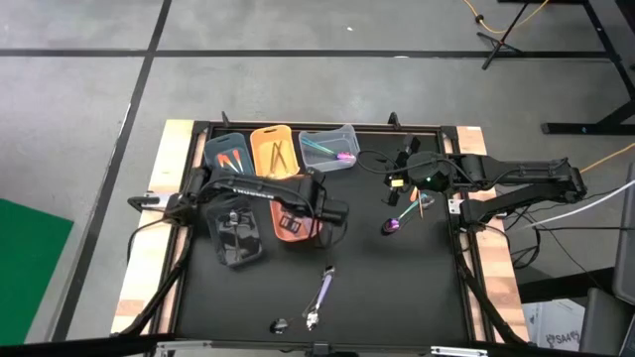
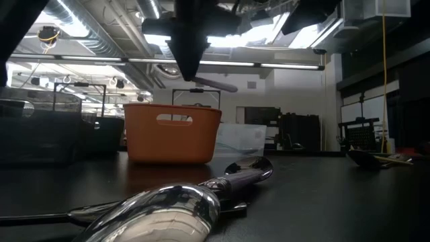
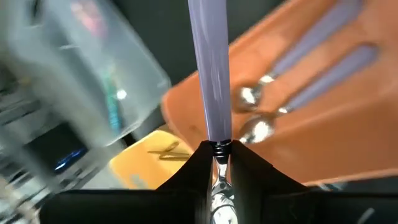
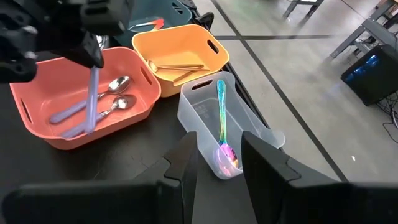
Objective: Sort silverware by color (type)
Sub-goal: Put the purple spoon into the orange bin, then put the gold spoon into the yellow bin
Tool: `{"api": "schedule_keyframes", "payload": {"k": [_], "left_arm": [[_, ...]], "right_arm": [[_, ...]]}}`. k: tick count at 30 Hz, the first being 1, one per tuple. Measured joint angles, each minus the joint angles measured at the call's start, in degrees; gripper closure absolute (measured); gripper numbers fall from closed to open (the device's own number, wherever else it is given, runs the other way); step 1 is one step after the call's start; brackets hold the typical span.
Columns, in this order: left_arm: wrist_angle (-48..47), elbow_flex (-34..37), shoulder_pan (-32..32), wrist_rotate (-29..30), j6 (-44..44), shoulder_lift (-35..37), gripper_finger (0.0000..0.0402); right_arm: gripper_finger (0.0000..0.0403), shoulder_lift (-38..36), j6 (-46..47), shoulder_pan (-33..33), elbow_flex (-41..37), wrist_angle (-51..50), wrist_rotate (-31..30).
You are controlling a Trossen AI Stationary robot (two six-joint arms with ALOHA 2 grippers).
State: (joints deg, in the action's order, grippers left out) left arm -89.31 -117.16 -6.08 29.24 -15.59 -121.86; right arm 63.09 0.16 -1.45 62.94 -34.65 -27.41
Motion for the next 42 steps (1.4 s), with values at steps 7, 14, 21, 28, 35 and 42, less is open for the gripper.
{"api": "schedule_keyframes", "payload": {"k": [7,14,21,28,35,42], "left_arm": [[-0.47,2.62,3.0,-9.86,-5.36,0.09,0.0368],[-0.05,9.63,5.15,-13.31,-12.2,0.11,0.0366],[2.51,14.66,6.38,-13.79,-19.07,0.11,0.0362],[9.57,18.35,6.33,-13.99,-22.2,0.09,0.0349],[14.35,22.46,6.33,-13.93,-22.3,0.09,0.0337],[14.59,25.83,6.33,-13.92,-22.03,0.09,0.0326]], "right_arm": [[0.0292,0.02,0.01,0.0,0.0,0.0,0.01],[0.0292,0.02,0.02,0.0,0.0,-0.02,0.01],[0.0292,0.02,0.02,-0.01,-0.02,0.0,0.01],[0.0292,0.02,0.02,-0.01,-0.02,0.04,0.02],[0.0292,0.02,1.07,0.0,-0.02,0.02,0.51],[0.0292,0.05,1.44,-0.02,-0.04,0.02,3.47]]}}
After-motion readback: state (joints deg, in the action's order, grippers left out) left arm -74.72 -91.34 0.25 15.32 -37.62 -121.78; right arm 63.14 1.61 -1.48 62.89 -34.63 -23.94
